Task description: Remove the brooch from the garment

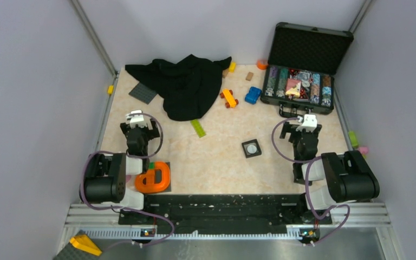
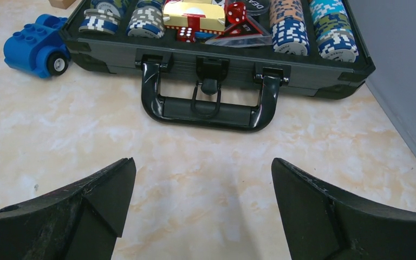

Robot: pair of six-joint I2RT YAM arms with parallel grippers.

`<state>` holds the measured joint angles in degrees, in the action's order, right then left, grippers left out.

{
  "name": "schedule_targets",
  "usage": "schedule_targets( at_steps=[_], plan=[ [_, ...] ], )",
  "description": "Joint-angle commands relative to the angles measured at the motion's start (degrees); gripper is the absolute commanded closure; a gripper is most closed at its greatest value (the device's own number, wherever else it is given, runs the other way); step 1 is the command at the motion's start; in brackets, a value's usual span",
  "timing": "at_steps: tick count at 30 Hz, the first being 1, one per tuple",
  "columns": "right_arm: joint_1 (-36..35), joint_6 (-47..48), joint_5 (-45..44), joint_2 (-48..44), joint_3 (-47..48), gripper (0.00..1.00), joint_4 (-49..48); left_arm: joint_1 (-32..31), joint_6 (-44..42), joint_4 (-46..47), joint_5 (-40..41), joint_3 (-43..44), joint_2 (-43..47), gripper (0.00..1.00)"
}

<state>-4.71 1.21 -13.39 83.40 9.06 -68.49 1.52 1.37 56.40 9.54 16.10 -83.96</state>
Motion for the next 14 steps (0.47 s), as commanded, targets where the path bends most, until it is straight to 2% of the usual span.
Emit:
schedule_targets(
  at_steps=[1, 14],
  plan=[
    [0.5, -0.8, 0.9, 0.0, 1.1, 0.01, -1.9, 0.4, 0.7, 5.1, -2.2, 1.2, -0.5, 0.01],
    [0.5, -0.8, 0.9, 0.1, 1.1, 0.01, -2.0, 0.4, 0.7, 4.3, -2.3, 1.5, -0.5, 0.01]
  ],
)
